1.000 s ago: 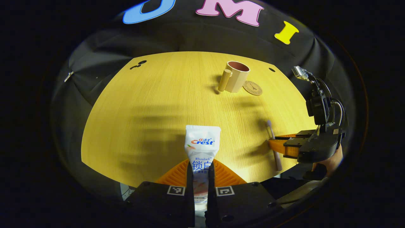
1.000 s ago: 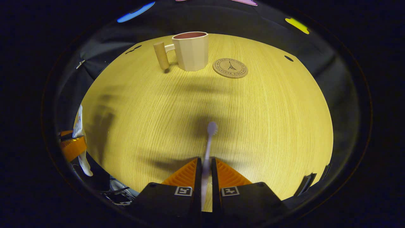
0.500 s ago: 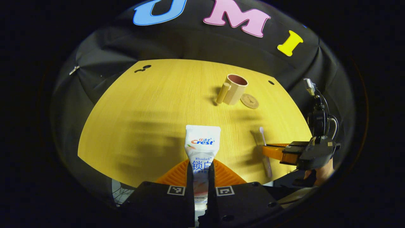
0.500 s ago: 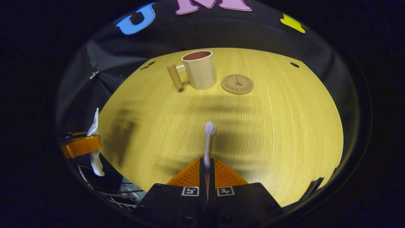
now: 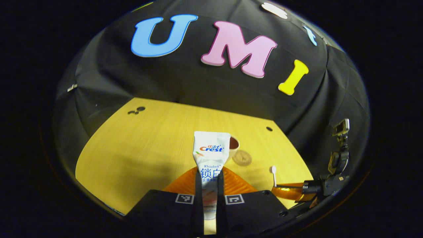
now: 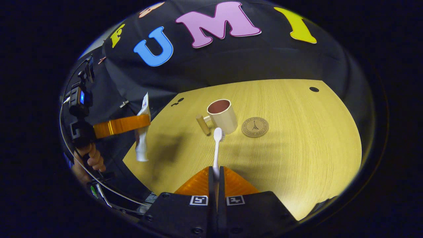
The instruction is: Put the toothbrush and toothpaste on the desktop into the cup, then pick up the cup and place it on the coaster on the desktop.
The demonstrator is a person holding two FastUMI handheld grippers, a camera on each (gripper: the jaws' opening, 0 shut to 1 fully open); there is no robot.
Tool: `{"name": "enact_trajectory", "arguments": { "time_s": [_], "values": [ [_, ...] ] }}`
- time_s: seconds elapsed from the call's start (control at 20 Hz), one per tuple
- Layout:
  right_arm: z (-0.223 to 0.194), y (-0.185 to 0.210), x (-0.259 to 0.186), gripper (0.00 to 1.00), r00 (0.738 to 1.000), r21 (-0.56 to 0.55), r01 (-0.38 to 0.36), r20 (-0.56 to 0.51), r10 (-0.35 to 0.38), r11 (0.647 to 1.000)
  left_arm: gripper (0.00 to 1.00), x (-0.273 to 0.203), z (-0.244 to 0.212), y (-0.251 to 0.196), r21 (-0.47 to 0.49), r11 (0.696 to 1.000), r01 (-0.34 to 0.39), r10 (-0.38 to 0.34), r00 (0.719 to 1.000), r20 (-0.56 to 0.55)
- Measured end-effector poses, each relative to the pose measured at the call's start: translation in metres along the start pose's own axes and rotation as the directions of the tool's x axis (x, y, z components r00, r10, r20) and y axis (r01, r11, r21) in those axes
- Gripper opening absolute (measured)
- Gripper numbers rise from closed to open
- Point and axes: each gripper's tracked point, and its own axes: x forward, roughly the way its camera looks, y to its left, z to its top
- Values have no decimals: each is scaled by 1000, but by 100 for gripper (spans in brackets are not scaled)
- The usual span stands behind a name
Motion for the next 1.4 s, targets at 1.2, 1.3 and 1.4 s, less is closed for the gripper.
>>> {"name": "enact_trajectory", "arguments": {
  "time_s": [1.2,1.3,1.4],
  "values": [
    [5,-110,-28,6,998,98,48,-31,-45,994,23,222,25,-38,47,998,32,-34,998,57],
    [8,-108,-28,5,999,102,45,-21,-43,994,27,223,19,-34,54,998,19,-22,999,43],
    [9,-106,-26,6,999,105,45,-17,-44,993,32,220,12,-37,47,998,31,-32,999,25]
  ]
}}
